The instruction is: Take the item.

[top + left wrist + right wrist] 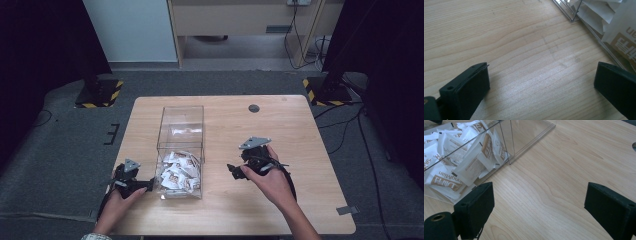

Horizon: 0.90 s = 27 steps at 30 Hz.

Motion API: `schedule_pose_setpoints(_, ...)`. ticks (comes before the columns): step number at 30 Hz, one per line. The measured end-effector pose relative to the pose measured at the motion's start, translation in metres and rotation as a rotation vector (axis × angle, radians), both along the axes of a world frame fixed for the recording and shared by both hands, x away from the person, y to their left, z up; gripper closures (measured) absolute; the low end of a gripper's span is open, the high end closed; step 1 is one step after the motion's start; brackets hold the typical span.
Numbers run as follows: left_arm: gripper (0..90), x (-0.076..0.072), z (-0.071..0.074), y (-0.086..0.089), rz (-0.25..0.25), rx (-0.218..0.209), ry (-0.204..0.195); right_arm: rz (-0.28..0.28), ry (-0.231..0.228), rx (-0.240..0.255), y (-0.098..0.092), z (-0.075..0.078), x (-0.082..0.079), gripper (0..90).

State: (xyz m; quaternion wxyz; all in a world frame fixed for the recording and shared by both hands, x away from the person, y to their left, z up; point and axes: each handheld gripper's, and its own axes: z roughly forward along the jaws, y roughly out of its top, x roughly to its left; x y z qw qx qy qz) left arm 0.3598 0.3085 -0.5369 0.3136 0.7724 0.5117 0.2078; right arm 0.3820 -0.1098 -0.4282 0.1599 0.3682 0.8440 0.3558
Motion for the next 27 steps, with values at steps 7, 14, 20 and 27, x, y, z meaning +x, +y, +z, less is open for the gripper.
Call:
schedule_pose_setpoints(7,0.0,0.000,0.000,0.000,0.000,0.000,0.000,0.015,-0.004,-0.028,0.009,0.004,0.003,9.4)
schedule_pose_setpoints(14,0.0,0.000,0.000,0.000,0.000,0.000,0.000,0.025,-0.010,-0.027,0.020,0.012,0.009,11.3)
schedule_pose_setpoints(20,0.0,0.000,0.000,0.000,-0.001,0.001,0.001,0.030,-0.014,-0.032,0.026,0.022,0.010,14.7)
schedule_pose_setpoints(27,0.0,0.000,0.000,0.000,-0.001,0.001,0.001,0.036,-0.016,-0.020,0.032,0.032,0.016,17.7)
